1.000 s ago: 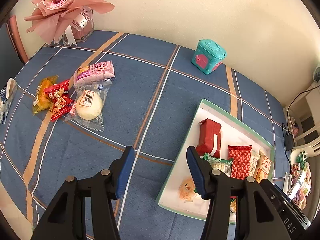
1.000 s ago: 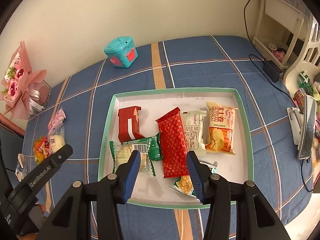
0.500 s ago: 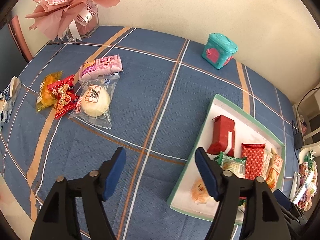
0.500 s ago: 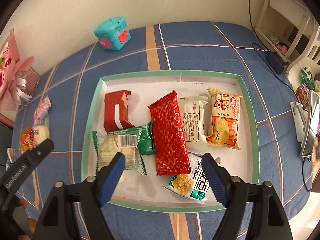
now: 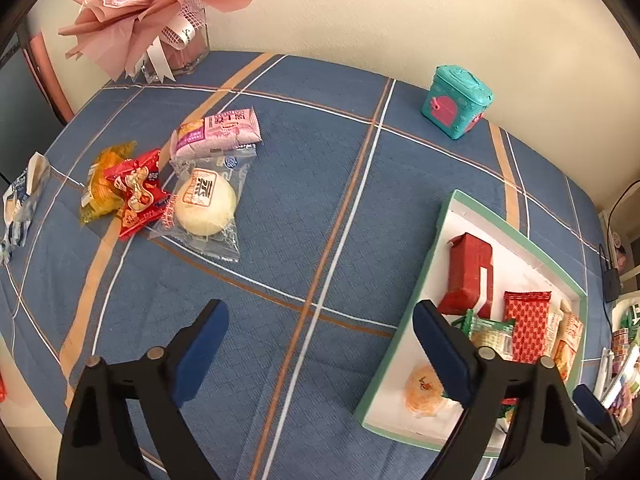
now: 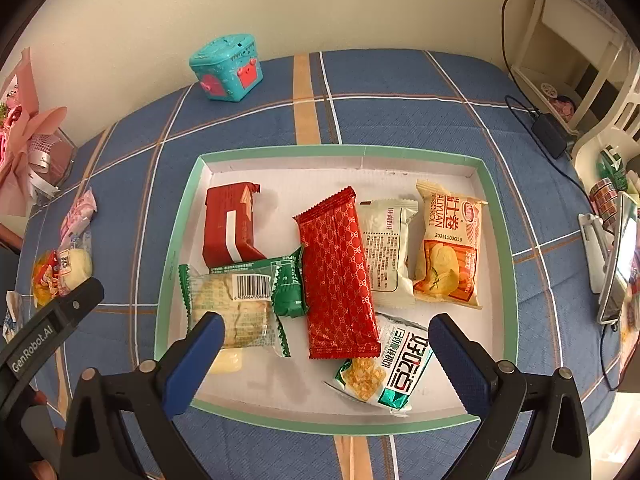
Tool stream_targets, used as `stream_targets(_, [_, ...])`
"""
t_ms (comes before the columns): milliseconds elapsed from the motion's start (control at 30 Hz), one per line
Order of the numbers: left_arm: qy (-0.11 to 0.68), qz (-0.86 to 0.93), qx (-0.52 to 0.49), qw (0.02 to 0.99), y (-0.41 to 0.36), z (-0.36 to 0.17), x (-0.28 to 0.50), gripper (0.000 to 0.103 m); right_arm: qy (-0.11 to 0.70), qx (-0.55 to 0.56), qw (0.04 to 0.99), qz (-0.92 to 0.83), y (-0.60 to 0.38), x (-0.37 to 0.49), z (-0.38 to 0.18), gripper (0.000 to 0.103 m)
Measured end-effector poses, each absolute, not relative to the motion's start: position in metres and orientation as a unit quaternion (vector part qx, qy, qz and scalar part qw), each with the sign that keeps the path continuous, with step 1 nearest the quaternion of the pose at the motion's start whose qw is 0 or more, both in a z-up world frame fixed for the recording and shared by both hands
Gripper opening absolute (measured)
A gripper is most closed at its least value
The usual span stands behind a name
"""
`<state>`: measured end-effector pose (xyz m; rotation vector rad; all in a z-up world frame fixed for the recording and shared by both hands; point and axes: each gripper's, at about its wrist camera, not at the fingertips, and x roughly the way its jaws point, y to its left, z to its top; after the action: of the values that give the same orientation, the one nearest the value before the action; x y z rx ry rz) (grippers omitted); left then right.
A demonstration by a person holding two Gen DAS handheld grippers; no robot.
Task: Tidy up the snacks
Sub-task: 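Move both grippers toward the yellow-wrapped cake and steamed bun pack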
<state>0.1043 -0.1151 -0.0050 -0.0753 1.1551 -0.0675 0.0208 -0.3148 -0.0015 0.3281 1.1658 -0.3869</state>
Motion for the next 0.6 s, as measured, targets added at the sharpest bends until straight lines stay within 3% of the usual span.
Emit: stream_targets(600, [0.518, -0.038, -0.045, 0.853, -0.102, 0.003, 0.108, 0.102, 0.513, 0.145, 0.825, -0.186, -0.303, 0.025, 0.004, 0.103])
